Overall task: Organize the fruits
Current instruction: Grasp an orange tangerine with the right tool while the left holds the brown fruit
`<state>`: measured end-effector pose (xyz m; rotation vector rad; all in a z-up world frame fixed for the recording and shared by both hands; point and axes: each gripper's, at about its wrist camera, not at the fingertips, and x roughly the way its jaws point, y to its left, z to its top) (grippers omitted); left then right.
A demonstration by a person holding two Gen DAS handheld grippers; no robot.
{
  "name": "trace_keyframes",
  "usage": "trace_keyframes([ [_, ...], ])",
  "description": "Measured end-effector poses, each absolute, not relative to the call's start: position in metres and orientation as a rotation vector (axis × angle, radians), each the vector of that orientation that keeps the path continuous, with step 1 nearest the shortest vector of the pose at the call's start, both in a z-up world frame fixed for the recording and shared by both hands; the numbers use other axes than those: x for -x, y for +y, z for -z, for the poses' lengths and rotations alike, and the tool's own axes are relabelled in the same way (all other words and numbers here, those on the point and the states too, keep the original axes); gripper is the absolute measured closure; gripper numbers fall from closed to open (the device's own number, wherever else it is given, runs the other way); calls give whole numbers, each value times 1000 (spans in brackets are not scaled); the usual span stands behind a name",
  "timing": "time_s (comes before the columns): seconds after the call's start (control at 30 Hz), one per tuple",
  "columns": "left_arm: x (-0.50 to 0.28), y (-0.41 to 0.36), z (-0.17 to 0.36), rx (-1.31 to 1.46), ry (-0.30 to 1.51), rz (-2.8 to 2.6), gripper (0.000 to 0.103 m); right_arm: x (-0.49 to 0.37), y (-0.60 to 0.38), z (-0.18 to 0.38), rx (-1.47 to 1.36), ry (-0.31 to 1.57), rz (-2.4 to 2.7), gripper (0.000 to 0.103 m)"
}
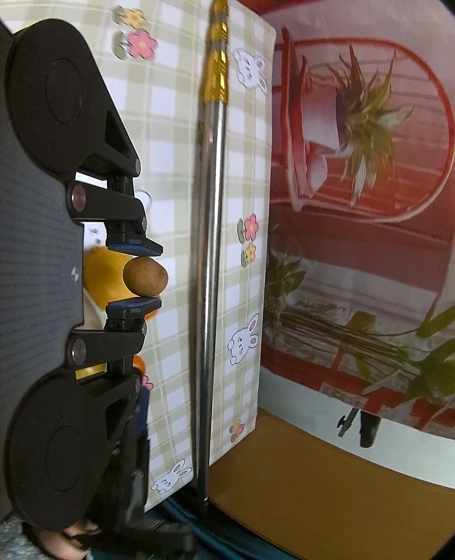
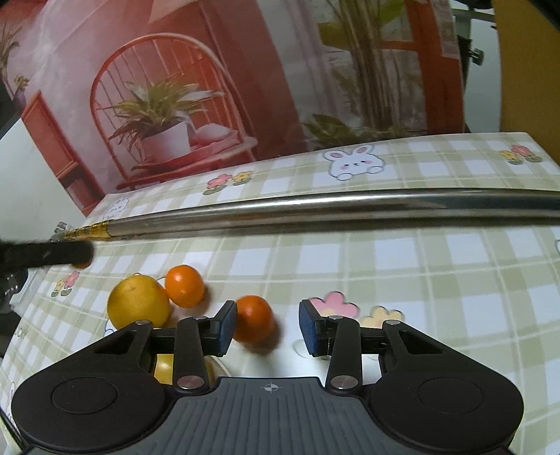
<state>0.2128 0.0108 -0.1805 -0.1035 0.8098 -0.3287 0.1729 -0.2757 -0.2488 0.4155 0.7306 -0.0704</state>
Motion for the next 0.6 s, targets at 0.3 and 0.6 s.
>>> trace_keyframes([
  [0.3, -182, 26, 191, 181, 836, 283, 77, -192, -274, 257, -459, 759, 37, 69],
  [0.6, -171, 28, 196, 224, 848, 281, 77, -194, -274, 262, -504, 765, 13, 75],
])
